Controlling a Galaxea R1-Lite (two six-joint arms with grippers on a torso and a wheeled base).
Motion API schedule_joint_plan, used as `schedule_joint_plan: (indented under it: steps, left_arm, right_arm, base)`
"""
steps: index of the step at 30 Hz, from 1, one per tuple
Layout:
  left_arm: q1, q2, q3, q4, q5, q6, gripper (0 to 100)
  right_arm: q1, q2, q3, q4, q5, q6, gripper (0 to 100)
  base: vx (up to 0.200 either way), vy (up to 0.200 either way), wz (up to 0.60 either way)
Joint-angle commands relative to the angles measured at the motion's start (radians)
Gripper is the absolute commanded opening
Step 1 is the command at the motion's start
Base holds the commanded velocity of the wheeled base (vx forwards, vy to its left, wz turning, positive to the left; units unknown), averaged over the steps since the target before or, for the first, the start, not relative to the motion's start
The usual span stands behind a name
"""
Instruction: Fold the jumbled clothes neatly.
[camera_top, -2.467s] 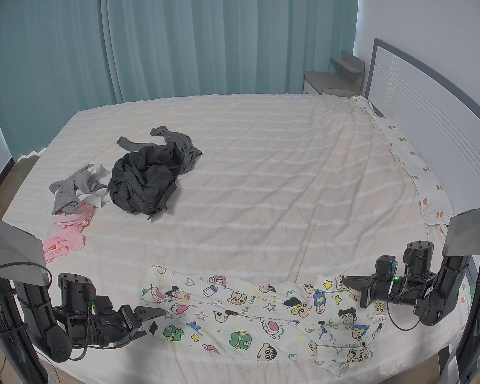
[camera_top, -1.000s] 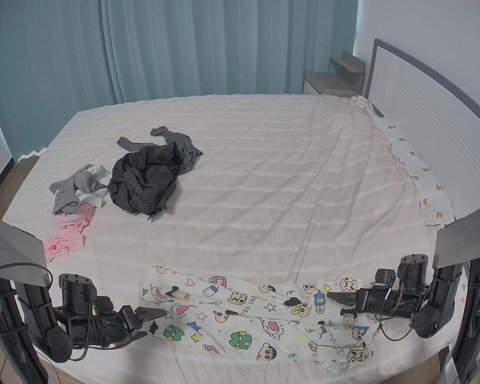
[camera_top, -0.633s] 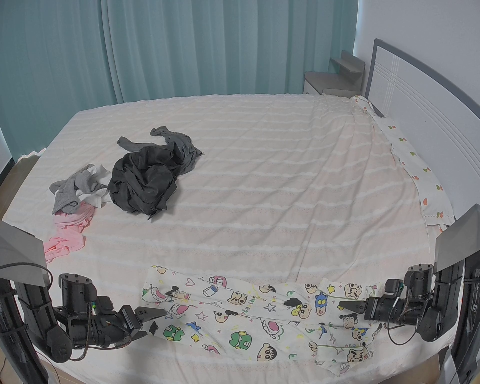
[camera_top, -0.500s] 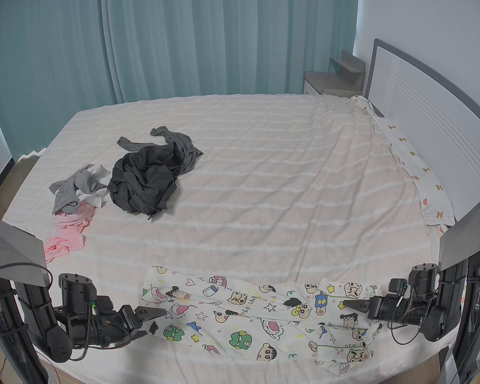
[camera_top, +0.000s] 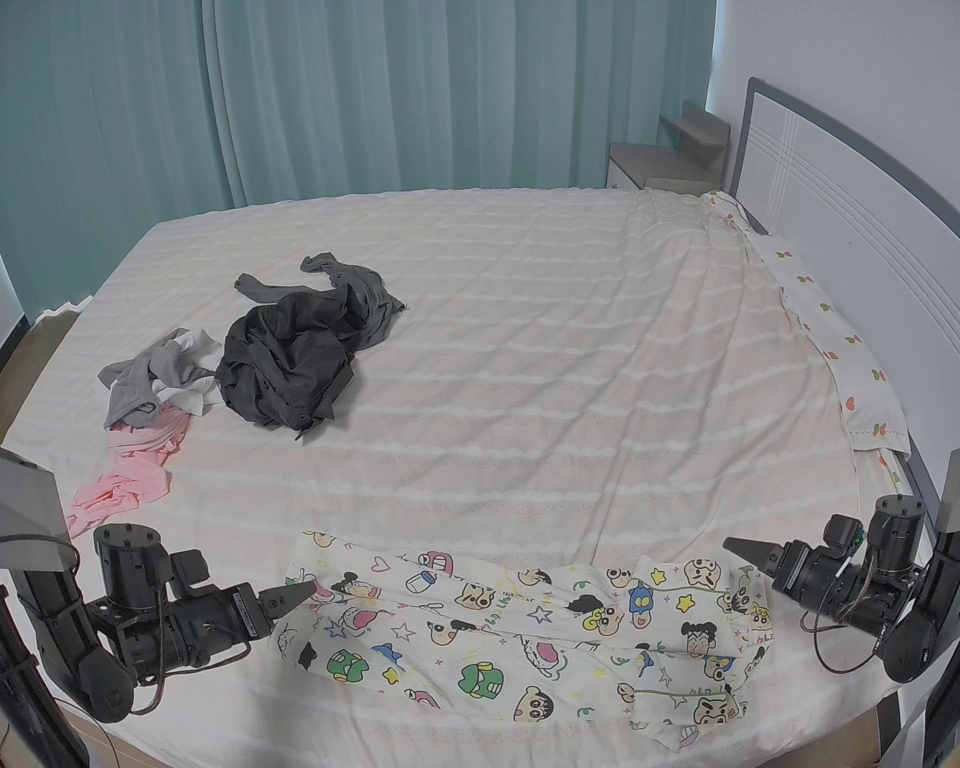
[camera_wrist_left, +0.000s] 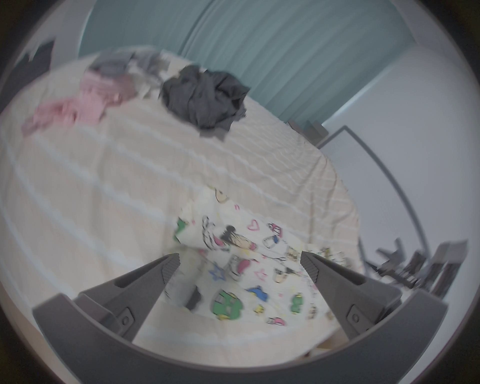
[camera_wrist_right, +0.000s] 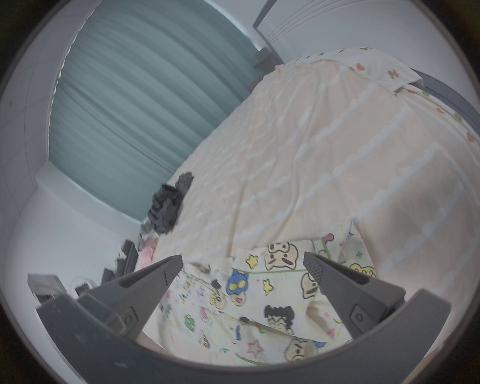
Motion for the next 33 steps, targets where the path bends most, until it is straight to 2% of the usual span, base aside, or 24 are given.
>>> schedule_joint_plan:
  steps: [1, 2, 4, 6, 9, 11, 13, 16, 24, 28, 33]
  left_arm:
    - [-0.013, -0.007, -0.082, 0.043, 0.145, 0.198, 100]
    - [-0.019, -0.001, -0.139, 0.118, 0.174, 0.239, 100]
    - [-0.045, -0.005, -0.223, 0.229, 0.180, 0.233, 100]
    - [-0.088, -0.037, -0.303, 0.355, 0.179, 0.163, 100]
    - [-0.186, -0.059, -0.466, 0.612, 0.174, -0.002, 100]
    - [-0.230, -0.050, -0.576, 0.773, 0.180, -0.063, 100]
    - [-0.244, -0.037, -0.661, 0.853, 0.173, -0.109, 100]
    - [-0.250, -0.002, -0.731, 0.879, 0.174, -0.161, 100]
    - [-0.258, 0.105, -0.745, 0.878, 0.173, -0.158, 100]
    - [-0.253, 0.197, -0.746, 0.878, 0.180, -0.137, 100]
    - [-0.227, 0.265, -0.750, 0.875, 0.200, -0.077, 100]
  right_arm:
    - [0.018, -0.127, 0.020, -0.014, -0.058, 0.150, 100]
    - [0.018, -0.130, 0.020, -0.014, -0.058, 0.178, 100]
    - [0.018, -0.130, 0.020, -0.014, -0.058, 0.182, 100]
    - [0.025, -0.132, 0.020, -0.014, -0.058, 0.179, 100]
    - [0.045, -0.138, 0.020, -0.014, -0.060, 0.184, 100]
    - [0.045, -0.136, 0.020, -0.014, -0.061, 0.184, 100]
    - [0.045, -0.138, 0.020, -0.014, -0.069, 0.185, 100]
    - [0.045, -0.140, 0.020, -0.014, -0.084, 0.185, 100]
    - [0.063, -0.136, 0.020, -0.014, -0.104, 0.184, 100]
    - [0.075, -0.133, 0.020, -0.014, -0.129, 0.184, 100]
    - [0.080, -0.130, 0.020, -0.014, -0.129, 0.184, 100]
  base:
    - [0.000, 0.000, 0.00]
    - [0.000, 0.000, 0.00]
    - [0.000, 0.000, 0.00]
    - [0.000, 0.000, 0.00]
    - [0.000, 0.000, 0.00]
    - [0.000, 0.000, 0.00]
    - [0.000, 0.000, 0.00]
    - [0.000, 0.000, 0.00]
    - [0.000, 0.000, 0.00]
    - [0.000, 0.000, 0.00]
    - [0.000, 0.000, 0.00]
